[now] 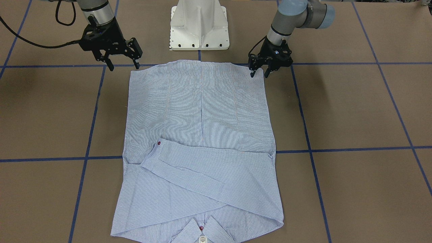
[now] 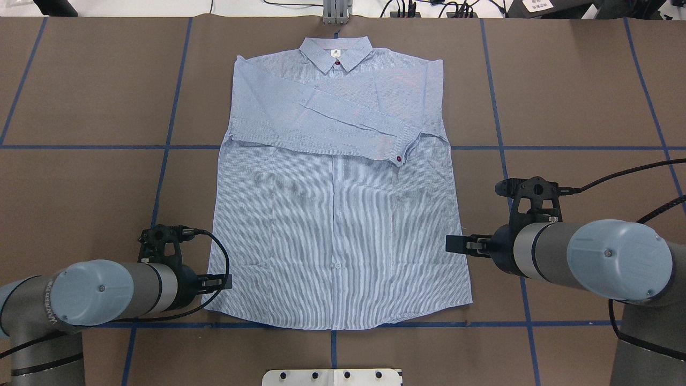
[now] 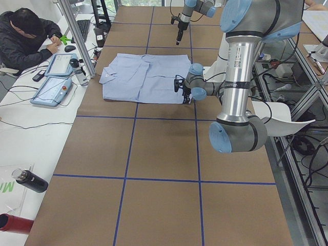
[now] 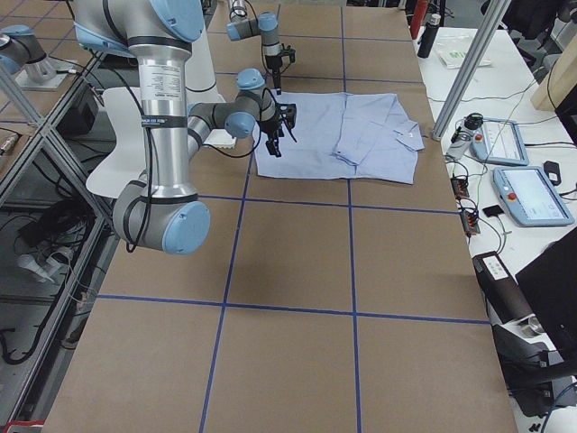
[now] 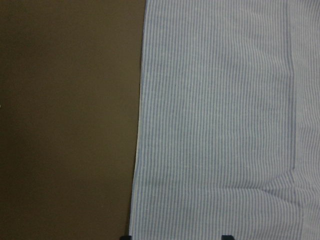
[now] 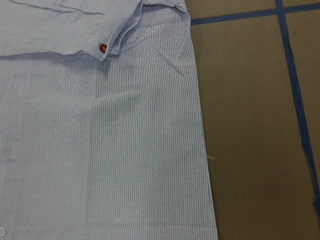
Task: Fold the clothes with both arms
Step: 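Position both grippers at the bottom hem corners of the shirt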
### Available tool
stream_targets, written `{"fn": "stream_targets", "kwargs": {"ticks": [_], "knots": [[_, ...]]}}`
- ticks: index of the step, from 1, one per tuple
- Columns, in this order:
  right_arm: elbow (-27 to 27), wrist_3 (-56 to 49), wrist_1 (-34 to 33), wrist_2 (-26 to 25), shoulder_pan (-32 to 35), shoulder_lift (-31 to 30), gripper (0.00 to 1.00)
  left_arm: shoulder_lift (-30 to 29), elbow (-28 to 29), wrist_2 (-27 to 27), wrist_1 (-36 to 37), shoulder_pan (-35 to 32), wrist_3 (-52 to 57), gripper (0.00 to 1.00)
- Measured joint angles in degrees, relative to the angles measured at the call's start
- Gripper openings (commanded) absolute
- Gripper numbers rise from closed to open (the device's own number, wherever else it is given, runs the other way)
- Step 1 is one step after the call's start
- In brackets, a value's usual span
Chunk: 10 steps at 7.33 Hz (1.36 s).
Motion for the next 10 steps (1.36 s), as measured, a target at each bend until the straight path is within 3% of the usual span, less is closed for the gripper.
{"fn": "stream_targets", "kwargs": {"ticks": [2, 4, 7, 9, 10], "knots": [[0.0, 0.0, 0.0, 0.0, 0.0, 0.0, 1.0, 0.5, -0.1, 0.0, 0.0, 0.6, 0.0, 0.67], [0.0, 0.0, 0.0, 0.0, 0.0, -0.3, 1.0, 0.5, -0.1, -0.6, 0.0, 1.4, 0.0, 0.54], [0.0, 0.0, 0.0, -0.1, 0.0, -0.6, 1.0, 0.5, -0.2, -2.0, 0.0, 1.7, -0.1, 0.26], [0.0, 0.0, 0.0, 0.0, 0.0, -0.8, 1.0, 0.5, -0.2, -2.3, 0.0, 1.6, -0.1, 0.2], [0.0, 0.0, 0.0, 0.0, 0.0, -0.8, 1.0, 0.5, -0.2, -2.4, 0.0, 1.6, -0.2, 0.12]]}}
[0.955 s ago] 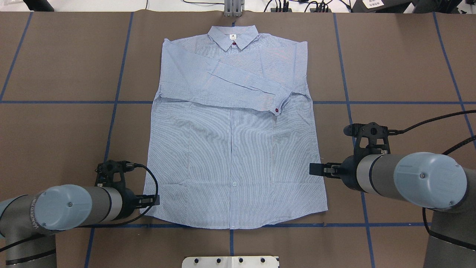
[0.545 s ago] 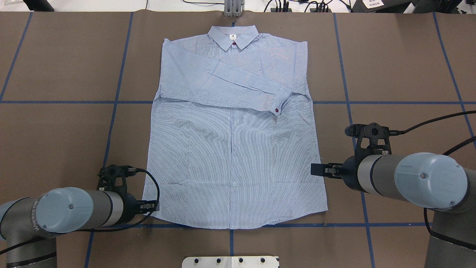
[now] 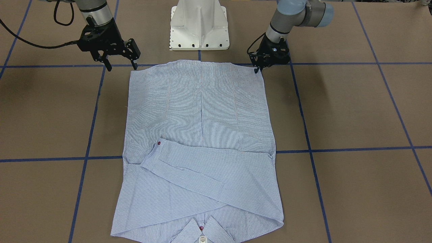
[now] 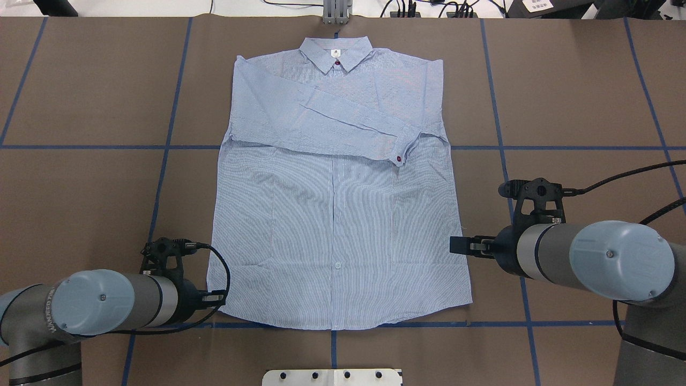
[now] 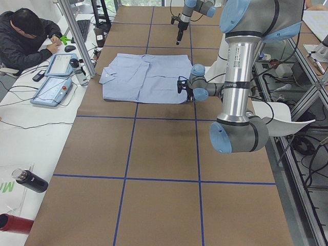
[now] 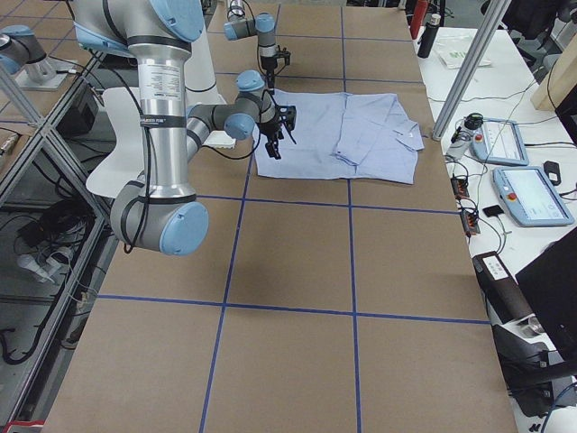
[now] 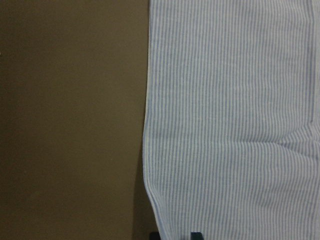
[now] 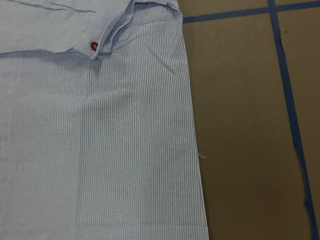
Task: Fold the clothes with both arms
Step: 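Position both grippers at the bottom hem corners of the shirt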
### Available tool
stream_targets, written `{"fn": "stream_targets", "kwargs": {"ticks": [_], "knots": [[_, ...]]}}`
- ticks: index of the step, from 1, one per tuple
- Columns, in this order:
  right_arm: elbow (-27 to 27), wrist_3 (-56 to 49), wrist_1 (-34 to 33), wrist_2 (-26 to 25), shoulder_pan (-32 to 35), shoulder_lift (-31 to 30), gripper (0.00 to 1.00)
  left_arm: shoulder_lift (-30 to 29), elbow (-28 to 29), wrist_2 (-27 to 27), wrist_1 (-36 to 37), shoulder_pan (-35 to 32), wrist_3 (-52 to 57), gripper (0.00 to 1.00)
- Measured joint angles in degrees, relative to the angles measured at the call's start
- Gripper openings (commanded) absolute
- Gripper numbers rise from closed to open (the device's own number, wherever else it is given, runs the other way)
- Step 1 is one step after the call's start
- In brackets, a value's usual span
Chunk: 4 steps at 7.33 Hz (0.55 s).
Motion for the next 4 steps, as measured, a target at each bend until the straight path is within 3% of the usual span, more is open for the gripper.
{"fn": "stream_targets", "kwargs": {"ticks": [1, 4], "knots": [[0.0, 0.0, 0.0, 0.0, 0.0, 0.0, 1.0, 0.1, 0.0, -0.1, 0.0, 0.0, 0.0, 0.0], [0.0, 0.0, 0.3, 0.0, 0.0, -1.3, 1.0, 0.2, -0.1, -0.1, 0.1, -0.1, -0.2, 0.0]]}}
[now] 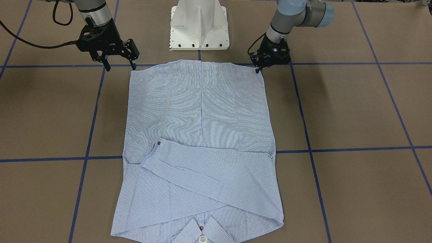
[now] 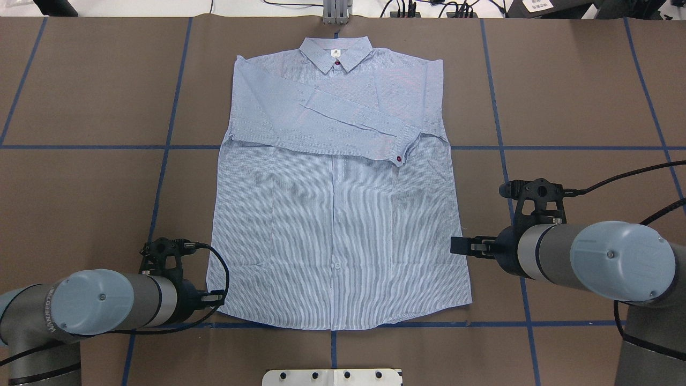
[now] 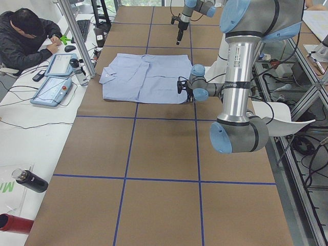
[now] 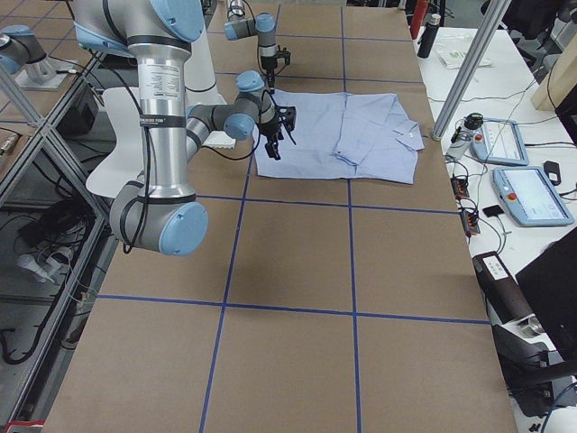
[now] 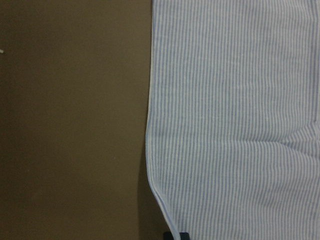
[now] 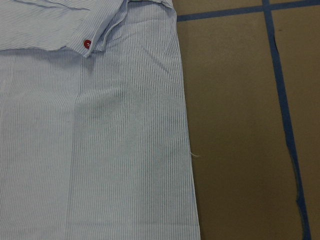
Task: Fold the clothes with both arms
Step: 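Position both grippers at the bottom hem corners of the shirt, then close both grippers on the hem corners nearest the robot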
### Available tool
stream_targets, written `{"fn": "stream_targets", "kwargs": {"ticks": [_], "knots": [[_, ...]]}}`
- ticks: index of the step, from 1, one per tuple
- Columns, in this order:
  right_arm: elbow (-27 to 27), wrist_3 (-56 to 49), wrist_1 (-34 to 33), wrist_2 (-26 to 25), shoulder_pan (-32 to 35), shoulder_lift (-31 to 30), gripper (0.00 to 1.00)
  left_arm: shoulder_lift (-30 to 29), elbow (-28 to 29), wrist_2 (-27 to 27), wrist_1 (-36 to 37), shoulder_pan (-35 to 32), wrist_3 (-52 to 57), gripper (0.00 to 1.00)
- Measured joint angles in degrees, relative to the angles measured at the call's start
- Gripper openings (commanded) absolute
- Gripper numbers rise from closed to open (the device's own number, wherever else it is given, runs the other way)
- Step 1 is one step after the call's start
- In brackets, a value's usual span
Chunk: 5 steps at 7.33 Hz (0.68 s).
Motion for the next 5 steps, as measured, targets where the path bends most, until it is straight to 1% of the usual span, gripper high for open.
{"fn": "stream_targets", "kwargs": {"ticks": [3, 4, 5], "knots": [[-0.1, 1.1, 2.1, 0.1, -0.2, -2.1, 1.0, 0.0, -1.4, 0.0, 0.0, 0.0, -0.3, 0.0], [-0.3, 2.4, 4.9, 0.1, -0.6, -3.4, 0.98, 0.1, -2.2, 0.0, 0.0, 0.0, -0.4, 0.0], [-0.8, 3.3, 9.2, 0.0, -1.1, -5.7, 0.95, 0.2, -3.0, 0.1, -0.1, 0.0, -0.5, 0.0]]}}
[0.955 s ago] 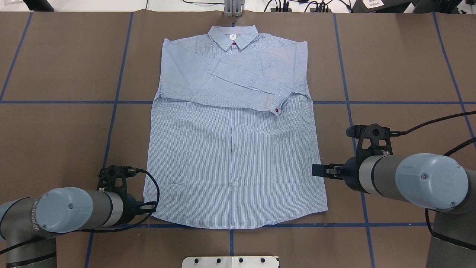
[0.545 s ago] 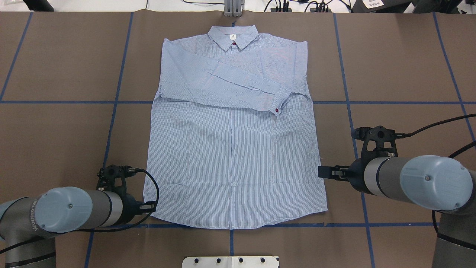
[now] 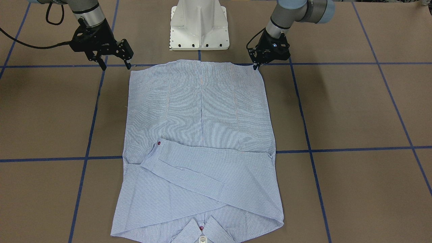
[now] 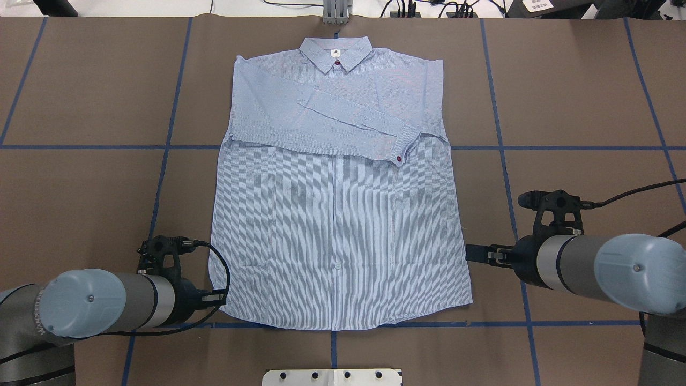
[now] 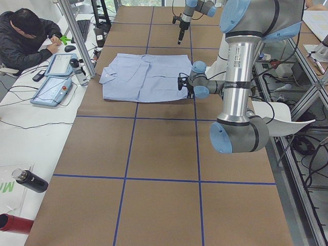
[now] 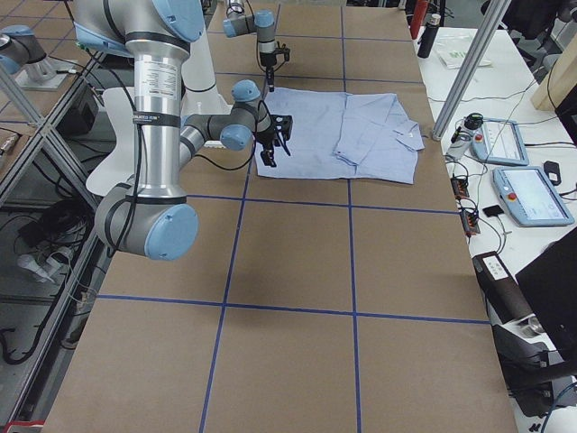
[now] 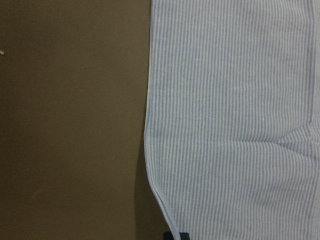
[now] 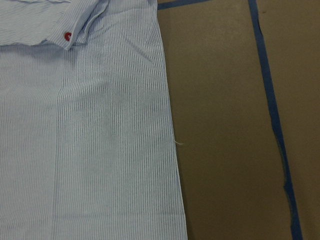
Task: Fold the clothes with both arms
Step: 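Close both grippers on the hem corners nearest the robot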
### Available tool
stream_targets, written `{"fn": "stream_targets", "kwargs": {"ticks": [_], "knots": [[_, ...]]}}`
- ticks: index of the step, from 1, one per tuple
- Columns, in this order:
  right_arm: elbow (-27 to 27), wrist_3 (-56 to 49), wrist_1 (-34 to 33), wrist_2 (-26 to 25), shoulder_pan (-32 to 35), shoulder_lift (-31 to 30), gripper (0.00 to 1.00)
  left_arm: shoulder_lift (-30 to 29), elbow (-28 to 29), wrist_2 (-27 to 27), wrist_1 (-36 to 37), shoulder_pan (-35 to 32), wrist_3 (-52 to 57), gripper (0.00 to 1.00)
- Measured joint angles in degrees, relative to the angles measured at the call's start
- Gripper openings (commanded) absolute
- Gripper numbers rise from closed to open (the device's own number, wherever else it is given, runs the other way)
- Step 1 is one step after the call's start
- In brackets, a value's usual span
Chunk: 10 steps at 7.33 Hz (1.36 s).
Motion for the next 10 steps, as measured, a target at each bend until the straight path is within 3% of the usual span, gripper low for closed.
{"fn": "stream_targets", "kwargs": {"ticks": [2, 5, 9, 10], "knots": [[-2.0, 5.4, 5.9, -4.1, -3.7, -2.5, 0.89, 0.1, -1.7, 0.0, 0.0, 0.1, -0.1, 0.0], [-4.5, 13.7, 7.4, -14.0, -11.6, -2.4, 0.76, 1.7, -3.8, 0.3, 0.0, 0.6, -0.1, 0.0], [-7.6, 16.2, 8.0, -18.8, -16.0, -2.3, 0.7, 3.0, -5.3, 0.3, 0.0, 0.9, -0.1, 0.0], [-8.6, 16.3, 9.2, -19.3, -16.5, -2.3, 0.62, 3.0, -5.3, 0.3, 0.0, 0.9, -0.1, 0.0]]}}
